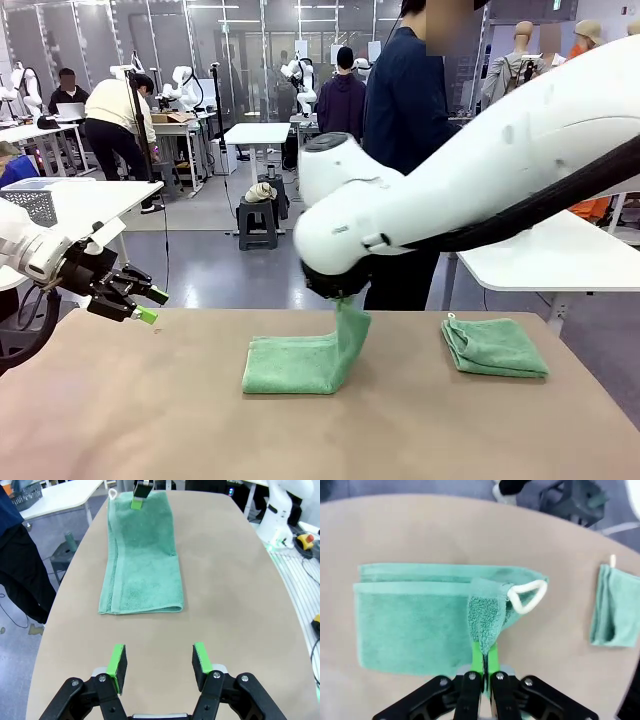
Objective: Fold the towels and place them in the basket.
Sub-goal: When a person lays out a Towel with hook on the table, fold it in half twice.
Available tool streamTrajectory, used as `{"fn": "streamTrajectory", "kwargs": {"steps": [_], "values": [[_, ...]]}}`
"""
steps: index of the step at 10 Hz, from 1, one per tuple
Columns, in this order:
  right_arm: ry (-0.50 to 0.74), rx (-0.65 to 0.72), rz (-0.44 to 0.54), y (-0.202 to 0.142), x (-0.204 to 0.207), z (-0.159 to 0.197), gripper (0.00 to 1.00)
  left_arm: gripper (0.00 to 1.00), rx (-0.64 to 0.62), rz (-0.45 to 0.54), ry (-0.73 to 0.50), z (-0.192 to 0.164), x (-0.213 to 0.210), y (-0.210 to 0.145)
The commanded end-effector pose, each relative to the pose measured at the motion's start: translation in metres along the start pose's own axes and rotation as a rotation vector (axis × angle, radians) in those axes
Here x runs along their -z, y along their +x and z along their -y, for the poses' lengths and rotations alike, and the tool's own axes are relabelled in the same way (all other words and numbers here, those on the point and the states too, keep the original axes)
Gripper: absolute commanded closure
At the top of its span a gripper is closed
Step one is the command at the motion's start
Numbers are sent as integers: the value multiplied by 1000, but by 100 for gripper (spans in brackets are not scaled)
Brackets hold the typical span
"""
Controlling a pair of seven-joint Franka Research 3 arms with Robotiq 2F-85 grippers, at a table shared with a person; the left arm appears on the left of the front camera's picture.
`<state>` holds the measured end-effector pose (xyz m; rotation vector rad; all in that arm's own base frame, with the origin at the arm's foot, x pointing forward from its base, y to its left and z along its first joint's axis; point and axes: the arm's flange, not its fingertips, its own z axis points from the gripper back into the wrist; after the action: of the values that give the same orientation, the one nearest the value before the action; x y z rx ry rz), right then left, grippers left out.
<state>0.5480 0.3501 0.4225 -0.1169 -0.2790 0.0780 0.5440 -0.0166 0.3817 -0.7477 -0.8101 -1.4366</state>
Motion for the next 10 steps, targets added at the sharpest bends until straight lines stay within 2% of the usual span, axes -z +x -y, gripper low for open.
{"fn": "streamTrajectory", "kwargs": {"steps": [1, 5, 8, 10], "values": [[-26, 18, -33, 20, 9, -46, 100, 32, 4, 0, 2, 0, -1, 2], [45, 31, -117, 12, 26, -100, 100, 32, 4, 0, 2, 0, -1, 2], [114, 61, -163, 6, 35, -117, 100, 32, 4, 0, 2, 0, -1, 2], [103, 70, -158, 0, 45, -127, 100, 32, 4, 0, 2, 0, -1, 2]]}}
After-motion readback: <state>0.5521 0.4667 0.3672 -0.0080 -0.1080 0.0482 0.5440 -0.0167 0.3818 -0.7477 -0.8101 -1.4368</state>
